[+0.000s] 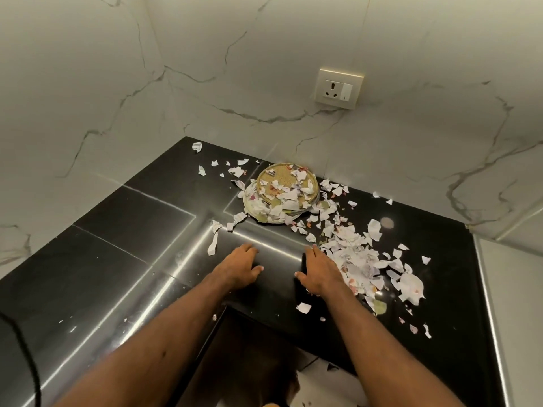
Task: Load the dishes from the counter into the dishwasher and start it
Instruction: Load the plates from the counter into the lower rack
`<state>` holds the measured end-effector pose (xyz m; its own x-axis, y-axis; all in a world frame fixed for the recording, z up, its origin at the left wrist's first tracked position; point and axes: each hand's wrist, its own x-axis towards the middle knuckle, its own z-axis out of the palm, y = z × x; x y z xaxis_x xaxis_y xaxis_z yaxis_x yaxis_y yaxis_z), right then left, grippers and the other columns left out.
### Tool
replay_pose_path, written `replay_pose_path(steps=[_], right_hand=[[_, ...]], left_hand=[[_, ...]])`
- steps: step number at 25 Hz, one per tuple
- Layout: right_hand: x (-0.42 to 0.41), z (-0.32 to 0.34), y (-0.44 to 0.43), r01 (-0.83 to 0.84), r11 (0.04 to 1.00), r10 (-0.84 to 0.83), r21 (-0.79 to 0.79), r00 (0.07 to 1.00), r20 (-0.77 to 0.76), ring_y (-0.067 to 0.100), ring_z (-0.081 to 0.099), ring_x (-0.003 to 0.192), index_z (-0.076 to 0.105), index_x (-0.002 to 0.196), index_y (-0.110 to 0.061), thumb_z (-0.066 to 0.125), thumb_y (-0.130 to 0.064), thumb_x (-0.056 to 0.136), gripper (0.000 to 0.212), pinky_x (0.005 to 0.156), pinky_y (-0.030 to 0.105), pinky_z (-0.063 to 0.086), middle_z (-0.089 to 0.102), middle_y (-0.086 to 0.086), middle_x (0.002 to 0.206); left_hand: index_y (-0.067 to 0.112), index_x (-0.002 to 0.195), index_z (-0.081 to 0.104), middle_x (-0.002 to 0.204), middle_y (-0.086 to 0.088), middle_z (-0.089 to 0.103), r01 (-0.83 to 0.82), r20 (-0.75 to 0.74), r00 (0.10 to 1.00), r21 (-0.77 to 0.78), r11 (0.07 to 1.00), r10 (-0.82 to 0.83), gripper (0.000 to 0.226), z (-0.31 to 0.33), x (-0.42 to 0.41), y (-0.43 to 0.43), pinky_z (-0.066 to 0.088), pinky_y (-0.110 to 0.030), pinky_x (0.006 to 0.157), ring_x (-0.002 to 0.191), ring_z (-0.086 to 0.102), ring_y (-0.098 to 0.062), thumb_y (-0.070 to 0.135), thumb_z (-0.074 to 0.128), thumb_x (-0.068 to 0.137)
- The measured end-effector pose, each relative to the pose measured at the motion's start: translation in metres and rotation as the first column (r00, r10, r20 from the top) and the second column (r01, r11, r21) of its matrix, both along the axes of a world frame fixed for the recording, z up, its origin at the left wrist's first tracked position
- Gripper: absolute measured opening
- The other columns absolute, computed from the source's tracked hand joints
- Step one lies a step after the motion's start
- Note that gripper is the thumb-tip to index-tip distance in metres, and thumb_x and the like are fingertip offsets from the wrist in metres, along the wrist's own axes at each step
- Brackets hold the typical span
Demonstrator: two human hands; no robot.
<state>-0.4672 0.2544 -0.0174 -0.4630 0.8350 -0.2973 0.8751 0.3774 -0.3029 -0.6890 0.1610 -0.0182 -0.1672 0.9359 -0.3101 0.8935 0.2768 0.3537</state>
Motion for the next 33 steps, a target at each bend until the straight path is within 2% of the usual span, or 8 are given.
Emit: replay_pose_path(steps=[2, 6, 9, 14, 19, 26, 29, 33], right_hand=[[-0.015, 0.000, 0.024, -0.005, 1.000, 0.006, -0.025, 0.999, 0.035, 0.031, 0.043, 0.144, 0.029, 0.158, -0.018, 0.082, -0.049, 0.083, 0.097, 0.119, 0.049, 0.040, 0.031, 0.008, 0.164], [-0.035, 0.003, 0.064, -0.096, 0.994, 0.103, -0.049, 0.982, 0.161, 0.034, 0.019, 0.158, 0.016, 0.165, -0.018, 0.086, -0.050, 0.079, 0.116, 0.126, 0.050, 0.026, 0.006, 0.011, 0.174], [-0.039, 0.003, 0.080, -0.138, 0.987, 0.154, -0.087, 0.963, 0.220, 0.036, 0.027, 0.155, 0.020, 0.164, -0.018, 0.089, -0.053, 0.075, 0.118, 0.121, 0.052, 0.033, 0.010, 0.011, 0.173], [-0.039, 0.000, 0.083, -0.161, 0.983, 0.178, -0.091, 0.955, 0.237, 0.040, 0.033, 0.151, 0.026, 0.161, -0.017, 0.089, -0.057, 0.072, 0.116, 0.119, 0.052, 0.038, 0.018, 0.014, 0.171], [-0.040, 0.007, 0.088, -0.194, 0.976, 0.212, -0.095, 0.943, 0.258, 0.041, 0.038, 0.148, 0.030, 0.159, -0.015, 0.089, -0.056, 0.073, 0.112, 0.116, 0.052, 0.043, 0.018, 0.016, 0.171], [-0.039, 0.007, 0.093, -0.211, 0.973, 0.228, -0.091, 0.937, 0.265, 0.039, 0.044, 0.144, 0.029, 0.158, -0.017, 0.088, -0.060, 0.072, 0.113, 0.106, 0.052, 0.050, 0.010, 0.013, 0.173], [-0.040, 0.008, 0.094, -0.224, 0.970, 0.243, -0.097, 0.929, 0.280, 0.040, 0.045, 0.143, 0.027, 0.159, -0.017, 0.088, -0.060, 0.072, 0.115, 0.106, 0.053, 0.050, 0.011, 0.014, 0.173], [-0.042, 0.012, 0.096, -0.228, 0.965, 0.257, -0.128, 0.923, 0.287, 0.041, 0.044, 0.143, 0.024, 0.160, -0.014, 0.087, -0.056, 0.074, 0.115, 0.108, 0.054, 0.049, 0.017, 0.015, 0.171]], left_hand=[[0.011, 0.155, 0.040, 0.163, -0.009, 0.035, -0.028, 0.011, 1.000, 0.013, 1.000, 0.028, 0.066, 0.005, -0.010, 0.025, 0.027, -0.038, 0.124, 0.149, 0.034, -0.025, 0.041, 0.060, 0.099], [0.012, 0.147, 0.049, 0.150, -0.008, 0.049, -0.106, 0.029, 0.994, 0.065, 0.992, 0.105, 0.055, 0.023, -0.026, 0.073, 0.035, -0.039, 0.120, 0.138, 0.047, -0.024, 0.033, 0.063, 0.098], [0.011, 0.146, 0.051, 0.150, -0.012, 0.052, -0.160, 0.043, 0.987, 0.107, 0.981, 0.156, 0.054, 0.031, -0.034, 0.105, 0.036, -0.042, 0.120, 0.138, 0.048, -0.027, 0.034, 0.063, 0.098], [0.008, 0.147, 0.050, 0.149, -0.013, 0.054, -0.352, 0.121, 0.934, 0.133, 0.927, 0.337, 0.054, 0.032, -0.040, 0.146, 0.038, -0.036, 0.115, 0.137, 0.050, -0.028, 0.032, 0.063, 0.100], [0.007, 0.131, 0.062, 0.128, -0.009, 0.066, -0.525, 0.204, 0.841, 0.079, 0.847, 0.502, 0.037, 0.026, -0.046, 0.186, 0.051, -0.033, 0.094, 0.116, 0.063, -0.027, 0.025, 0.063, 0.099], [0.004, 0.102, 0.066, 0.103, -0.009, 0.069, -0.653, 0.214, 0.741, 0.006, 0.758, 0.637, 0.020, 0.015, -0.063, 0.231, 0.057, -0.032, 0.071, 0.089, 0.068, -0.024, 0.023, 0.064, 0.097], [0.002, 0.098, 0.067, 0.098, -0.009, 0.071, -0.687, 0.222, 0.700, -0.048, 0.725, 0.679, 0.023, 0.005, -0.068, 0.238, 0.063, -0.036, 0.073, 0.085, 0.070, -0.024, 0.024, 0.070, 0.093], [0.003, 0.095, 0.068, 0.094, -0.011, 0.072, -0.689, 0.233, 0.689, -0.083, 0.720, 0.687, 0.020, -0.004, -0.075, 0.243, 0.065, -0.040, 0.076, 0.085, 0.073, -0.025, 0.020, 0.076, 0.089]])
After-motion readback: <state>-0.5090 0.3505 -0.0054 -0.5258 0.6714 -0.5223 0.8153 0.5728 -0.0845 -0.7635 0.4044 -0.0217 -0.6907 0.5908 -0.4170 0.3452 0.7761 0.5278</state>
